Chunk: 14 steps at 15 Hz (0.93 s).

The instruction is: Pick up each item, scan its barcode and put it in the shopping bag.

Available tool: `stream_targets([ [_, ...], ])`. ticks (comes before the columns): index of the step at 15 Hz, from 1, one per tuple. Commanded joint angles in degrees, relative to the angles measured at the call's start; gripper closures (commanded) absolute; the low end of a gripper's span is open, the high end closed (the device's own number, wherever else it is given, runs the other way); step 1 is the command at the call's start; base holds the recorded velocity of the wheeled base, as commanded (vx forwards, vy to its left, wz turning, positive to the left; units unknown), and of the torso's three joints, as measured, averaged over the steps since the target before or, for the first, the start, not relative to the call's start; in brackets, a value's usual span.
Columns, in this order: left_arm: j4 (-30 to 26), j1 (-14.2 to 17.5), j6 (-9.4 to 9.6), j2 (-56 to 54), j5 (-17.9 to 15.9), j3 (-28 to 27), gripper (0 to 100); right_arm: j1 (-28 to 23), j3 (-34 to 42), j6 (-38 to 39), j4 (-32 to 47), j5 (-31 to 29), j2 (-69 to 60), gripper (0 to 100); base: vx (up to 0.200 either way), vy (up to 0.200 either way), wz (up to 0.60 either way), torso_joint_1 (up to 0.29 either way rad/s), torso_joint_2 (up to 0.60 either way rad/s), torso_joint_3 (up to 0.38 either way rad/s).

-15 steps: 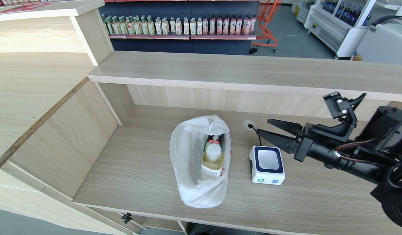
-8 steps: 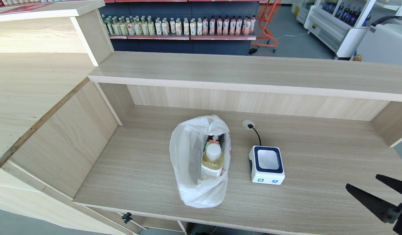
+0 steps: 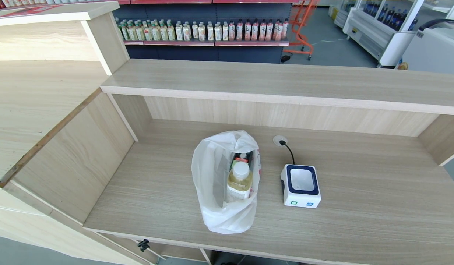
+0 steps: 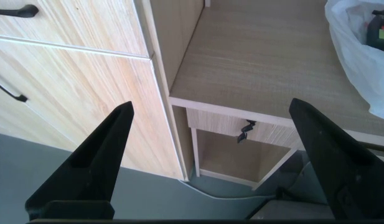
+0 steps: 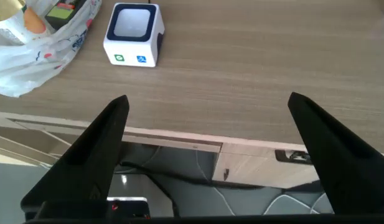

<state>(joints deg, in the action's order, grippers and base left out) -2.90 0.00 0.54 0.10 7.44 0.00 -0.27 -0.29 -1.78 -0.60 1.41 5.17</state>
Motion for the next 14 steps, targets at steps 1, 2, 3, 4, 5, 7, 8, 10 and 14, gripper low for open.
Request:
stream_targets([
  [1,0.0,0.0,-0.01,-0.01,0.03,0.0,0,0.0,0.29,-0.07,0.07,-0.01,-5.17,0,0.0,0.0,0.0,0.0,0.0,0.0],
  [2,0.0,0.0,-0.01,-0.01,0.03,0.0,0,0.0,0.29,-0.51,0.07,-0.18,-5.17,0,0.0,0.0,0.0,0.0,0.0,0.0],
  [3,0.0,0.0,-0.01,-0.01,0.03,0.0,0,0.0,0.29,-0.15,0.16,-0.18,-5.17,100,0.0,0.0,0.0,0.0,0.0,0.0],
  [4,0.0,0.0,-0.01,-0.01,0.03,0.0,0,0.0,0.29,-0.07,0.16,-0.18,-5.17,100,0.0,0.0,0.0,0.0,0.0,0.0],
  [5,0.0,0.0,-0.01,-0.01,0.03,0.0,0,0.0,0.29,0.02,0.16,-0.18,-5.17,100,0.0,0.0,0.0,0.0,0.0,0.0],
  [7,0.0,0.0,-0.01,-0.01,0.03,0.0,0,0.0,0.29,0.02,0.16,-0.18,-5.17,100,0.0,0.0,0.0,0.0,0.0,0.0],
  [8,0.0,0.0,-0.01,-0.01,0.03,0.0,0,0.0,0.29,0.02,0.16,-0.18,-5.17,100,0.0,0.0,0.0,0.0,0.0,0.0],
  [10,0.0,0.0,-0.01,-0.01,0.03,0.0,0,0.0,0.29,0.02,0.16,-0.18,-5.17,100,0.0,0.0,0.0,0.0,0.0,0.0],
  [14,0.0,0.0,-0.01,-0.01,0.03,0.0,0,0.0,0.29,0.02,0.16,-0.18,-5.17,100,0.0,0.0,0.0,0.0,0.0,0.0],
])
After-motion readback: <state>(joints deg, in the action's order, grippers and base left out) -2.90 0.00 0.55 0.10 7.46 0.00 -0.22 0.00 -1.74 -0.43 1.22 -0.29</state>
